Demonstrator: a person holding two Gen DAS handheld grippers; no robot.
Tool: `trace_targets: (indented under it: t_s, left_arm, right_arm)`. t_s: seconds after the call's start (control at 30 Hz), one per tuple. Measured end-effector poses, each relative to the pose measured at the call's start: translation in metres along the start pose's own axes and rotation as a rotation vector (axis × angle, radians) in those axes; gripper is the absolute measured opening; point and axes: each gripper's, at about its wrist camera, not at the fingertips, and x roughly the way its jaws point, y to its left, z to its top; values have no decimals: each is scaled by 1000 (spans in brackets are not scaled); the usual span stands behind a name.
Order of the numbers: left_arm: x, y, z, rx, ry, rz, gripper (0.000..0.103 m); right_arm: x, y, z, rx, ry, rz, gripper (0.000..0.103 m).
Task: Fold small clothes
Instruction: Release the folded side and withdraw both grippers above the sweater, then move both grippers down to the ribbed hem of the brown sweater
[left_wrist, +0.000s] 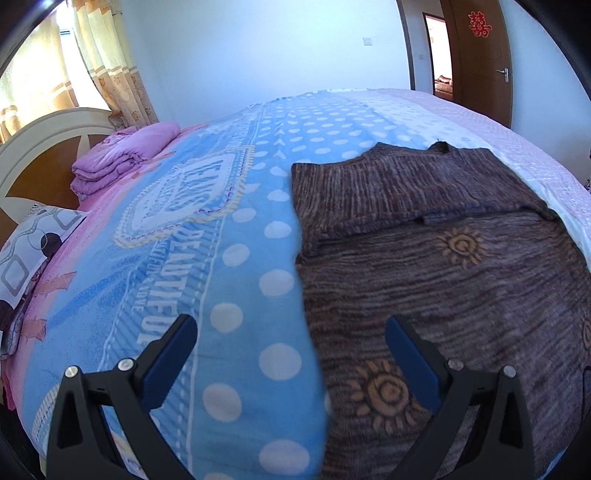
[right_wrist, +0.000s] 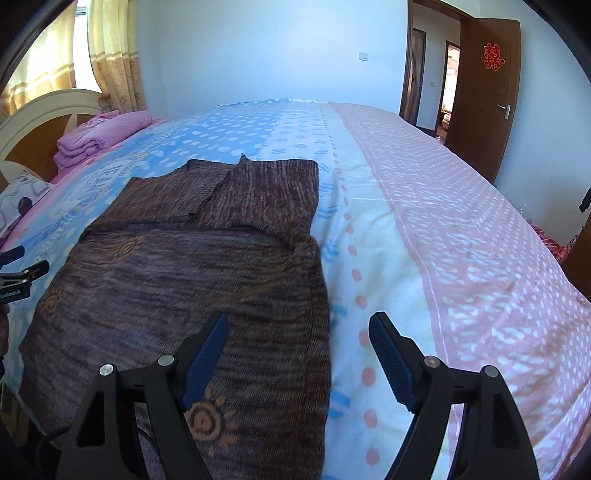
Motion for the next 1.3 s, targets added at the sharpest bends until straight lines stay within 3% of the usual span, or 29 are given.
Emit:
trace_targets:
  t_s: [0.53,0.9,0.97,1.03,1.17,1.3]
  left_arm:
    - [-47,-6,-34,55,-17,-41,103]
    - [-71,-1,-74,53,29,-97,103]
    - [-73,0,-83,36,49,-125,98]
    - [-73,2,-92,3,92,-183,84]
    - [-67,4,-109,-45,171,-263,78]
    - [-61,5,-116,-89,209,-311,62]
  right_arm:
    - [-47,16,-51,-28,26,56,79]
    - [-49,22,-88,-12,81,77,79]
    - [-49,24,-96,-14,94,85,79]
    - [-51,26,-102,-22,102,88,79]
    - [-59,24,-113,-13,108,97,79]
    - [-70,21,-124,-12,115,98,79]
